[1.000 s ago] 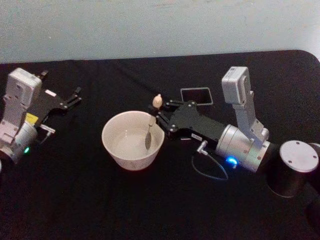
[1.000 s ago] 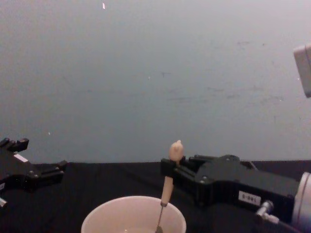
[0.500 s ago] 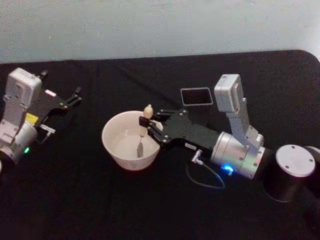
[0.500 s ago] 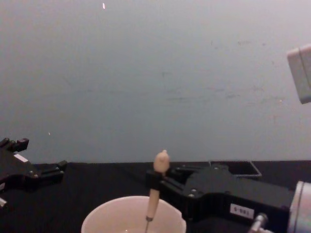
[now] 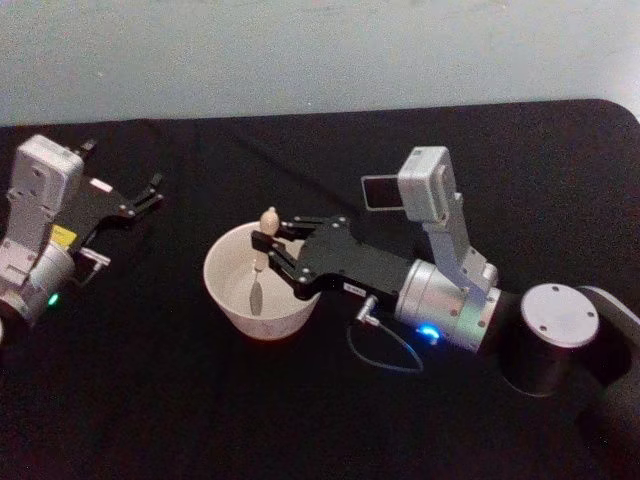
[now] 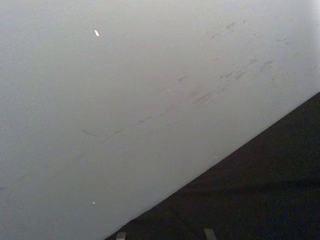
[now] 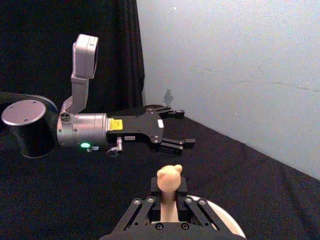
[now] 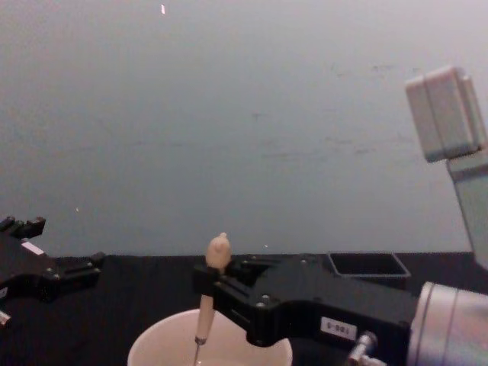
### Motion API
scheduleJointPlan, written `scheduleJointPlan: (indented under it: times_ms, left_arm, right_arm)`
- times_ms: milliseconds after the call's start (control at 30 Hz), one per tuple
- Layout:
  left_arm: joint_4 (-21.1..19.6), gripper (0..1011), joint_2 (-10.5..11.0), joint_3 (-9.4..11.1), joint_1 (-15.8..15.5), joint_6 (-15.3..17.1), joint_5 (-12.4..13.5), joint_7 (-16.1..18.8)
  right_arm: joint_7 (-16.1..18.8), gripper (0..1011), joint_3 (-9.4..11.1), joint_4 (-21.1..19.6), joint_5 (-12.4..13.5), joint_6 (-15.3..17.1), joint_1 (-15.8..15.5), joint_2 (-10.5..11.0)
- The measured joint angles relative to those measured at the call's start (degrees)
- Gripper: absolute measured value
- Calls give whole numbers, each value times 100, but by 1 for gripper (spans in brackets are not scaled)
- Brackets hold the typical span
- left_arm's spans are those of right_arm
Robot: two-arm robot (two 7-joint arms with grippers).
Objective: Pick up the stirring spoon with one hand, stir inside the cup, then place it back in its original position.
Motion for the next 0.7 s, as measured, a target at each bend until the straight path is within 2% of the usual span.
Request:
scheduleJointPlan:
  times_ms: [400, 700]
  left_arm:
    - [0, 1001, 0, 0, 0, 0, 0, 0]
    - [0, 1001, 0, 0, 0, 0, 0, 0]
  right_arm:
    - [-132, 173, -1, 333, -132, -87, 222, -212]
    - [-203, 173, 95, 391, -169, -94, 228, -229]
